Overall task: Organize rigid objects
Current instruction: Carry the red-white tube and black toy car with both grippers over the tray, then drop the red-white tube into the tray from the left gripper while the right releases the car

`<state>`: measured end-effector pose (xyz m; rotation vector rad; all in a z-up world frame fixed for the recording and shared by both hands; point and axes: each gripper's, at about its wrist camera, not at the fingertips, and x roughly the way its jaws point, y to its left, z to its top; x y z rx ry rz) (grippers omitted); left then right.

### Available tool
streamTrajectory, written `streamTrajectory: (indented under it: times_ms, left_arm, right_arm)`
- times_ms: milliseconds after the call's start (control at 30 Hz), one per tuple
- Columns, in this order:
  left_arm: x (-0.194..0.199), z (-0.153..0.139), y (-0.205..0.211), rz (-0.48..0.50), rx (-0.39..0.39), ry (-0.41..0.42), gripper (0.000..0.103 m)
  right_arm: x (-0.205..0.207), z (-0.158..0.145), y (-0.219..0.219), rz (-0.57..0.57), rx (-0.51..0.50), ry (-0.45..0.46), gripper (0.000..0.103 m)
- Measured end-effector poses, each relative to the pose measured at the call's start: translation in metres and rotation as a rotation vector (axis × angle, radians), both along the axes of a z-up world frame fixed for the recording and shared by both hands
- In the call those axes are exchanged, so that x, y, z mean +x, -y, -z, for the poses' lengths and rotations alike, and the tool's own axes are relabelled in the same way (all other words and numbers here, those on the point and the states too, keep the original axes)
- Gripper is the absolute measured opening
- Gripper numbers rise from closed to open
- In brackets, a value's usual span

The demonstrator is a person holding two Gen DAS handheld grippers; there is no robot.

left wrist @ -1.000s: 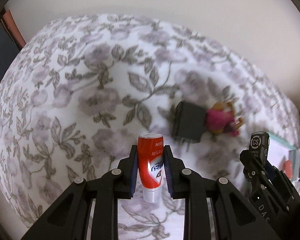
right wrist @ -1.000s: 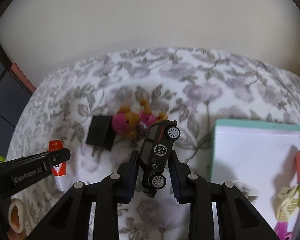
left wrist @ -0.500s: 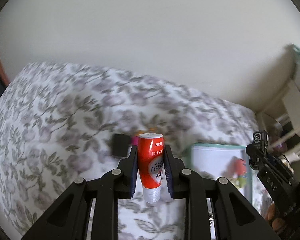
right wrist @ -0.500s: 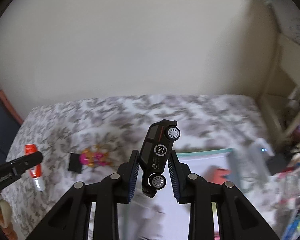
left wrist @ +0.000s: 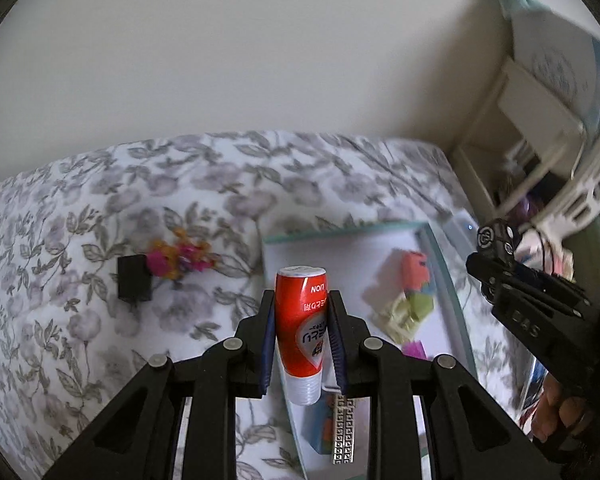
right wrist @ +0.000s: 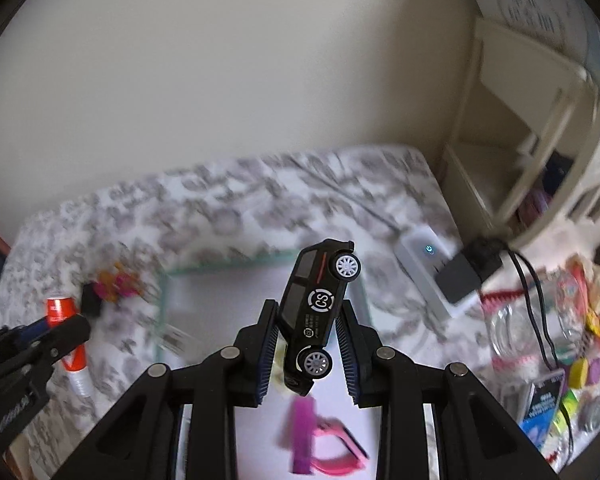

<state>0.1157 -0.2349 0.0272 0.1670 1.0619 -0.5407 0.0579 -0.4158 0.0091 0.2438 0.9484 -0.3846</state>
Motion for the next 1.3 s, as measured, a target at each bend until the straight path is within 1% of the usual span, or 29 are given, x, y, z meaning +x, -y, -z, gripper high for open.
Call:
streamTrajectory:
  times_ms: [67, 167, 300, 400, 533, 833, 1000, 1100, 1167, 1200, 1233, 1300]
  left_arm:
    - [-0.007, 0.008, 0.012, 0.025, 0.033, -0.003, 0.025]
    - [-0.014, 0.019, 0.024, 0.059, 0.053, -0.03, 0.025]
    - [-0.021, 0.035, 0.036, 0.089, 0.079, -0.061, 0.026]
    - [-0.024, 0.049, 0.043, 0.104, 0.106, -0.088, 0.025]
    - [-0.029, 0.059, 0.049, 0.121, 0.13, -0.103, 0.025]
    - [-0.032, 0.073, 0.054, 0.136, 0.167, -0.119, 0.026]
    - [-0.03, 0.076, 0.054, 0.131, 0.164, -0.138, 0.026]
    - [-0.03, 0.074, 0.054, 0.135, 0.16, -0.135, 0.026]
    - [-0.03, 0.072, 0.053, 0.133, 0.152, -0.139, 0.026]
    - [-0.03, 0.071, 0.053, 0.132, 0.149, -0.14, 0.026]
    - [-0.029, 0.069, 0.052, 0.132, 0.143, -0.143, 0.026]
    - [-0.028, 0.065, 0.05, 0.13, 0.137, -0.139, 0.027]
  right_arm:
    - [0.0, 0.013, 0.007, 0.023, 0.001, -0.056, 0.031]
    - [-0.002, 0.033, 0.018, 0.058, 0.014, -0.135, 0.031]
    - [-0.001, 0.063, 0.025, 0.047, 0.069, -0.22, 0.031]
    - [-0.001, 0.076, 0.025, 0.038, 0.093, -0.251, 0.031]
    - [-0.001, 0.086, 0.025, 0.042, 0.084, -0.292, 0.031]
    - [0.001, 0.093, 0.027, 0.041, 0.082, -0.319, 0.031]
    - [0.003, 0.094, 0.024, 0.038, 0.074, -0.328, 0.032]
    - [0.003, 0.091, 0.023, 0.039, 0.071, -0.32, 0.033]
    - [0.005, 0.089, 0.023, 0.038, 0.07, -0.313, 0.04]
    - [0.005, 0.087, 0.023, 0.039, 0.069, -0.309, 0.049]
    - [0.005, 0.084, 0.023, 0.041, 0.068, -0.302, 0.055]
    - [0.005, 0.08, 0.022, 0.037, 0.066, -0.284, 0.055]
